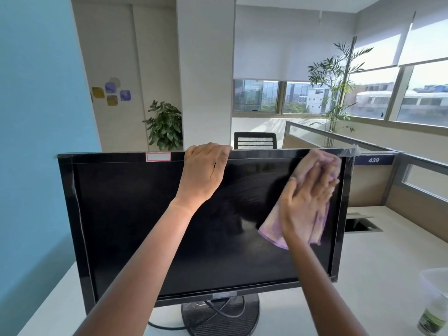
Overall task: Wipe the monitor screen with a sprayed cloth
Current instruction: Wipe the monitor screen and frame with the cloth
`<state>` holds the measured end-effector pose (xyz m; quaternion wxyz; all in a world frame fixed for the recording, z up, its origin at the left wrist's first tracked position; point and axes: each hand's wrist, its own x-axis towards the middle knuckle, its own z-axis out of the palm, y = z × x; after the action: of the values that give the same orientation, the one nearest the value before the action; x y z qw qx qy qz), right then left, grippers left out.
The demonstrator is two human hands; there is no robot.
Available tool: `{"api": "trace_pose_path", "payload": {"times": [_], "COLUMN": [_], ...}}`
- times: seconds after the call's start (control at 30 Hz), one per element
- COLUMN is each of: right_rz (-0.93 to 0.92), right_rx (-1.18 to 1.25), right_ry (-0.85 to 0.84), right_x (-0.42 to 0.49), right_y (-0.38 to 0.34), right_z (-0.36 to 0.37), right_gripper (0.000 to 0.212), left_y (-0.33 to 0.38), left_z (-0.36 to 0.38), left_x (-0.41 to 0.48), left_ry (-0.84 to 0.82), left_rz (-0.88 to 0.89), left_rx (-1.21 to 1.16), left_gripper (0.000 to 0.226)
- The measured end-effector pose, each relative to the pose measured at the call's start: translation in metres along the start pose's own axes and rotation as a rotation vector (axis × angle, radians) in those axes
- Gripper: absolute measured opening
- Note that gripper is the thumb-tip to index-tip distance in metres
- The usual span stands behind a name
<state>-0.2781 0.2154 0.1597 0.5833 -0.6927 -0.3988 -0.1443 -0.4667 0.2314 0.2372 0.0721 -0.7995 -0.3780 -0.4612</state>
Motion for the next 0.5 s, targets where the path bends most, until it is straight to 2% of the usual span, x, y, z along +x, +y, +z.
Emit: {"api": "trace_pose_path", "payload": {"times": [0.13,0.27,0.37,0.5], "right_rz": [-0.159,-0.733,-1.022,-1.188], "right_rx": [0.007,-0.156,-0.174,-0.293], "right_ry": [-0.042,-0.219,-0.149,-0.068], "right_x": [-0.047,-0.101,-0.101,-0.061], "right_y": [-0.049,-0.064,-0.049,-0.008], "right_z": [0.024,0.047,0.055,0.044], "right_gripper": [0.062,0.048,0.039,0.047], "left_y": [0.001,0.000,0.000,0.002], "left_z": [0.001,0.001,0.000,0.001], "left_x": [0.002,0.001,0.000,0.000], "left_ry": [-0.013,-0.006,0.002,0.007], "left_rz": [-0.027,-0.026,-0.022,-0.019], "left_rx": [0.006,-0.014,-0.024,-0.033], "left_gripper": [0.060,0.054,0.054,0.053]}}
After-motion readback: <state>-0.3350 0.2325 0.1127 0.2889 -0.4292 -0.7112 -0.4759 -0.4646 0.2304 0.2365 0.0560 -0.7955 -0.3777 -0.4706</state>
